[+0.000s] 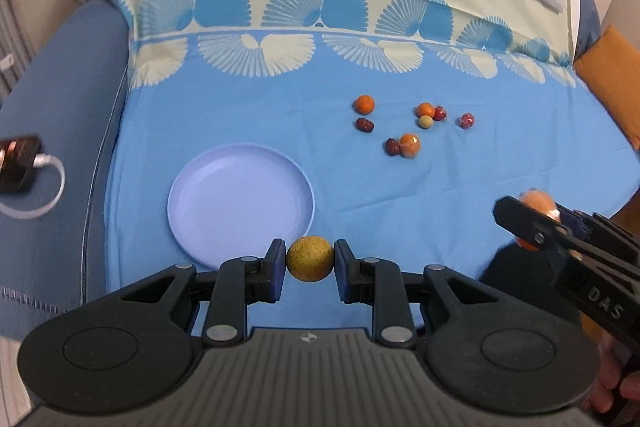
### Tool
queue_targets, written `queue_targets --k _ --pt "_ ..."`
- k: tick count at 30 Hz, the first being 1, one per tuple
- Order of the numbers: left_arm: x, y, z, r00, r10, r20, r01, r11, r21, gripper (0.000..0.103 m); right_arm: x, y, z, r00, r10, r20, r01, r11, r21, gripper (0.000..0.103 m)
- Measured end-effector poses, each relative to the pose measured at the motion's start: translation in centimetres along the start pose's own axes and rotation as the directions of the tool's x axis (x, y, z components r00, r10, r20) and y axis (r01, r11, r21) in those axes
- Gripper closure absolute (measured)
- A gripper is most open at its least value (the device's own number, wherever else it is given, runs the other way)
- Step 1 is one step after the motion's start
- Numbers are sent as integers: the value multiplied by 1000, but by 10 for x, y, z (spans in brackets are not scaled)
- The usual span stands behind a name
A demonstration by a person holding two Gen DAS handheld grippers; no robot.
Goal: Organize fruits
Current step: 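Carry the yellow fruit and mandarin in both tools over the plate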
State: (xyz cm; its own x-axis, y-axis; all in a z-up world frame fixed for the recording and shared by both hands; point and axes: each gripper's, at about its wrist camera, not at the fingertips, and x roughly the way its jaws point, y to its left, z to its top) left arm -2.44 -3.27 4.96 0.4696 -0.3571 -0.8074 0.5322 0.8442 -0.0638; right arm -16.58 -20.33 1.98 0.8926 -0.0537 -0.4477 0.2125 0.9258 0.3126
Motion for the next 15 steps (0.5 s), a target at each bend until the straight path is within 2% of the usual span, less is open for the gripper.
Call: queue_targets --k 6,15 --pt "-17 13 -21 1000 2 25 -2 1000 -24 75 -8 22 -3 1000 3 6 -3 999 -53 63" --pt "-22 26 -23 999 26 32 -24 998 -63 75 -1 33 -3 1000 22 -10 -23 997 -80 63"
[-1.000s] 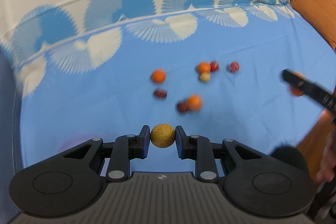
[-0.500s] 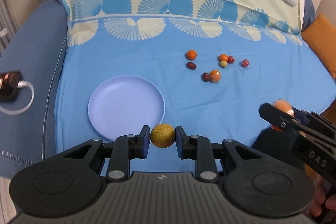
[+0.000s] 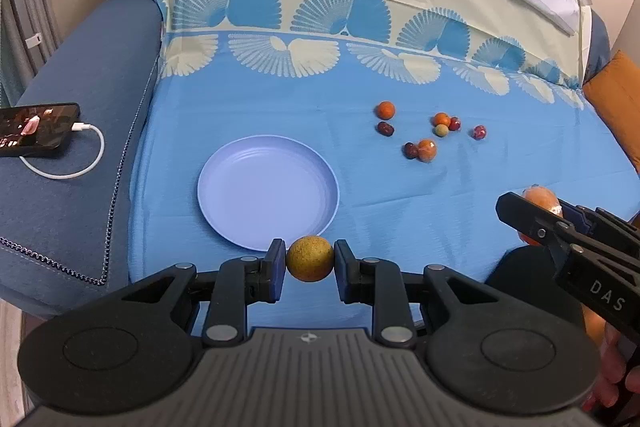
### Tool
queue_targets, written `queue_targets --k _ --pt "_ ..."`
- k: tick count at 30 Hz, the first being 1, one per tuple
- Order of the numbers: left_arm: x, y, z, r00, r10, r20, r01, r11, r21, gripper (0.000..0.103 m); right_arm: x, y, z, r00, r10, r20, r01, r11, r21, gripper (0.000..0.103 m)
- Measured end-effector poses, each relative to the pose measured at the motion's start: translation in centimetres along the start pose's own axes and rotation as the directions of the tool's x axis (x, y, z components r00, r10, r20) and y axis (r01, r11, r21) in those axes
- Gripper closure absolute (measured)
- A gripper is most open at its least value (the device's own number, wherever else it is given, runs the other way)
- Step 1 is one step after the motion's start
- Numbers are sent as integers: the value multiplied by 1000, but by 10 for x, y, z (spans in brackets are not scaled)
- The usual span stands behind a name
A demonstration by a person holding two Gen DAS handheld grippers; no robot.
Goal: Organize fruits
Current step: 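Carry the yellow fruit and mandarin in both tools over the plate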
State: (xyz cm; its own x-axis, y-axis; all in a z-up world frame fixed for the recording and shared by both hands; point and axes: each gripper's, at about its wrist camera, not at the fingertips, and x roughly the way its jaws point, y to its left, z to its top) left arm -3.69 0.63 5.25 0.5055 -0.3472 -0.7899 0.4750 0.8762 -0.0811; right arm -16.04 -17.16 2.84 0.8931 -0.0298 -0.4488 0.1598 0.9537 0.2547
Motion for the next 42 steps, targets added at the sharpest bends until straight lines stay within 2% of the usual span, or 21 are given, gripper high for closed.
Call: queue_targets --k 13,28,35,42 --pt "12 16 16 1000 19 -6 -19 999 -39 75 24 -4 7 1000 -3 -15 3 1000 -6 63" --pt "44 55 34 998 38 -50 -44 991 -123 75 73 20 16 997 19 -69 -24 996 -83 63" --pt "66 66 38 997 42 -69 -51 990 -134 75 111 34 6 991 49 -123 -67 987 -144 63" --pt "113 73 52 993 42 -113 -54 992 -111 75 166 43 -11 978 37 -205 -81 974 -211 63"
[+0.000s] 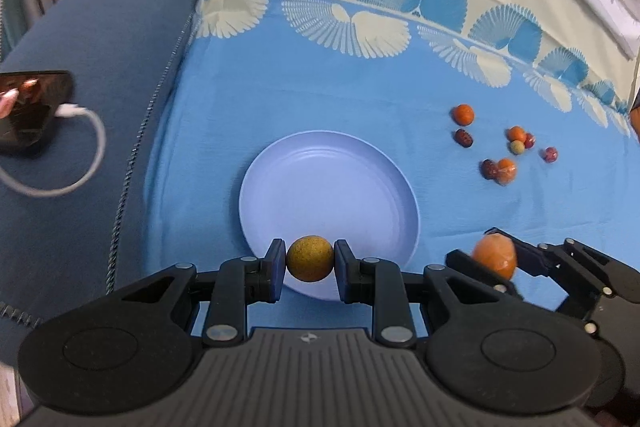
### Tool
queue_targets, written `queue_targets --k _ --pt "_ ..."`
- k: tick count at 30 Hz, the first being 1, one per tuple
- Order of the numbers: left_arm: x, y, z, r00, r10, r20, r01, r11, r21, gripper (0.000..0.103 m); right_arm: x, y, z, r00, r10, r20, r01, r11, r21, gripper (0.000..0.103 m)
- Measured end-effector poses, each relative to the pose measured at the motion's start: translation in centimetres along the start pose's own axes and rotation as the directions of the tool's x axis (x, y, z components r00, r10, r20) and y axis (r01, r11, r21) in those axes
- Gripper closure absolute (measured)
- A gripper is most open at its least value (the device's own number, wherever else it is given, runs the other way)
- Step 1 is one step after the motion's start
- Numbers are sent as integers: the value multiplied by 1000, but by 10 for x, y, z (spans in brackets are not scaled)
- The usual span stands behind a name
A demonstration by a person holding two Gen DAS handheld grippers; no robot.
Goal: Organize fruits
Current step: 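Carry the yellow fruit and mandarin in both tools over the plate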
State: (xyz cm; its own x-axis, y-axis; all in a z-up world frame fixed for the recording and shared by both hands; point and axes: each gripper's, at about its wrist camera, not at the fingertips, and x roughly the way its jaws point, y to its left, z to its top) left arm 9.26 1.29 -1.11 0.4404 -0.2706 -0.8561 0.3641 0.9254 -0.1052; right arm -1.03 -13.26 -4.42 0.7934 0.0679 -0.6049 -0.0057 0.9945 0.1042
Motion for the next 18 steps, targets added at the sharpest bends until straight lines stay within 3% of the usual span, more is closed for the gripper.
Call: queue_targets --k 5,16,17,18 --pt "44 0 16 999 17 -43 -16 1000 24 75 50 0 -6 998 -25 -54 19 994 -107 63" --pt "117 2 40 992 88 -95 -78 992 100 73 110 0 0 992 4 -126 -26 984 -174 62" --pt "120 2 41 992 85 -93 -75 992 105 69 114 0 2 992 2 -127 -25 983 -179 62" --pt "121 2 43 992 81 -93 -71 992 108 46 117 0 4 992 -3 -129 -20 983 -181 58"
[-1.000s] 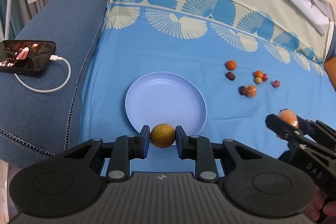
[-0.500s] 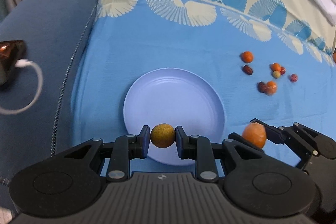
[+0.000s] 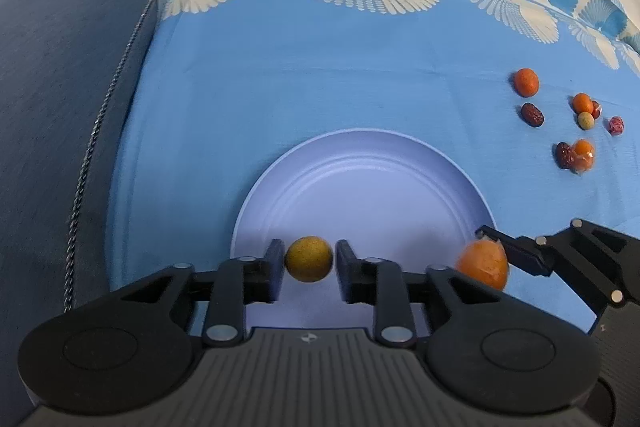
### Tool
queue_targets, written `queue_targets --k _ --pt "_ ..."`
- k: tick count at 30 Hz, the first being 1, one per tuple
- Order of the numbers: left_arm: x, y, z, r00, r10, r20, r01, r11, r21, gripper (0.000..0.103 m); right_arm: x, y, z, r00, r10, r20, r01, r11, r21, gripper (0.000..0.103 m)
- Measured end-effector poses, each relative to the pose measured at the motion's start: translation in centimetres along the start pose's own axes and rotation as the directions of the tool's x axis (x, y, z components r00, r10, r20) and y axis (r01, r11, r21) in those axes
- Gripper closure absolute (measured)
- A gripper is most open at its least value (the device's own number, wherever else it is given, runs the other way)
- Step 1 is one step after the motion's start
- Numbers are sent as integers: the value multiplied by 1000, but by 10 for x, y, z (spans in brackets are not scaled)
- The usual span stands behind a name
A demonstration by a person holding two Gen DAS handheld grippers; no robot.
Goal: Organize fruits
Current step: 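Carry the yellow fruit and mandarin in both tools over the plate, then open both tools to drop the fruits onto the plate and withdraw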
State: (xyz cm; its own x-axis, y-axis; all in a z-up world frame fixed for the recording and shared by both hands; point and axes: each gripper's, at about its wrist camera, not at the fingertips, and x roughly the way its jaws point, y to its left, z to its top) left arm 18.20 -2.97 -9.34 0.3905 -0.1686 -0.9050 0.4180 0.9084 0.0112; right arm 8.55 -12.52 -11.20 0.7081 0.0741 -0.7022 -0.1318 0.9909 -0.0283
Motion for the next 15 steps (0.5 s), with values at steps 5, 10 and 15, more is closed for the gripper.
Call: queue_targets --k 5,10,15 --pt "-30 -2 -1 991 43 130 -46 999 16 0 -21 -9 12 999 -34 28 32 998 46 16" --pt "-75 2 -26 990 66 121 -65 998 -14 0 -87 -19 3 999 -23 36 18 991 134 4" --pt "-112 -4 -73 996 57 71 -51 995 -83 0 -145 -12 -21 1000 3 22 -8 977 213 1"
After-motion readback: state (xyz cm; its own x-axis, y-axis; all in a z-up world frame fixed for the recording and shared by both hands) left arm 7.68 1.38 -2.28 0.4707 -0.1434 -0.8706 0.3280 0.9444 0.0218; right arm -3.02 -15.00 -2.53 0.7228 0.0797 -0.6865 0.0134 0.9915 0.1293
